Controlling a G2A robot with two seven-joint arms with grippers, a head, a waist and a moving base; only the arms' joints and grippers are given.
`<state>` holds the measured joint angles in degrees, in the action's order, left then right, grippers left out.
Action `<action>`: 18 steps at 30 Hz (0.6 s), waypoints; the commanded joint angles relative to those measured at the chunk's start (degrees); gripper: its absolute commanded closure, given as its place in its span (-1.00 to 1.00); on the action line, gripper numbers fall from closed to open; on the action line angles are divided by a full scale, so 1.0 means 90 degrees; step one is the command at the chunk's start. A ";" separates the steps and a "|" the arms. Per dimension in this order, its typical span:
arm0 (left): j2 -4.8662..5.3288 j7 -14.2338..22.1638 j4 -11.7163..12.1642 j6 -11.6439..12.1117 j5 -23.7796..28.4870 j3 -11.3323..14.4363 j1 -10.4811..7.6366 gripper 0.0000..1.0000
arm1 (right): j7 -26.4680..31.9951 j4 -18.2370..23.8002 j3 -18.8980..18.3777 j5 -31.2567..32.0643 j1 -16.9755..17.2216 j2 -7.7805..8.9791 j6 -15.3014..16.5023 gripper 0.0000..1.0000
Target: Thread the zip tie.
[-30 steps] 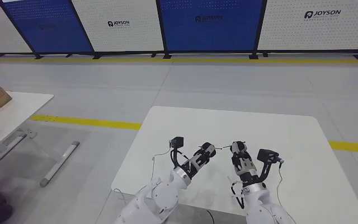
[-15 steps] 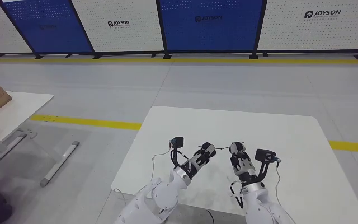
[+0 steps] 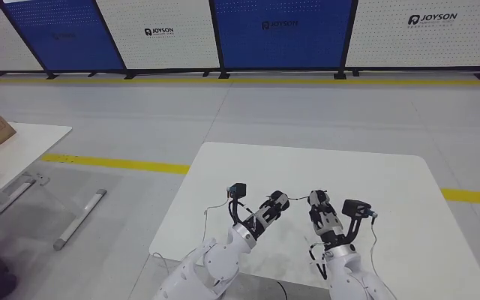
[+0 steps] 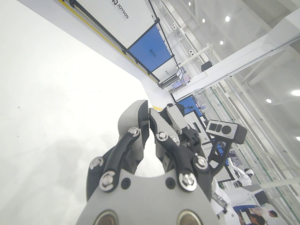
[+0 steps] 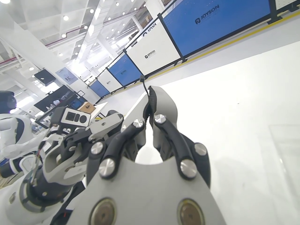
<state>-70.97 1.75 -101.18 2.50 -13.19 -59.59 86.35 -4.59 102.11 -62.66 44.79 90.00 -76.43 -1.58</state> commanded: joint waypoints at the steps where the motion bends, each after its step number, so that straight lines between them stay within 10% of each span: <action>1: 0.0000 0.0000 0.0000 0.0000 0.0000 0.0000 0.0000 1.00 | 0.0007 0.0027 -0.0003 0.0017 0.0020 -0.0002 0.0001 1.00; 18: 0.0000 0.0000 0.0000 0.0000 0.0000 0.0000 0.0000 1.00 | -0.0076 0.0098 0.0031 0.0220 0.0109 -0.0031 -0.0011 1.00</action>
<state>-70.97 1.75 -101.18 2.50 -13.19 -59.59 86.35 -5.26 103.05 -62.41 46.75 91.01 -76.69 -1.64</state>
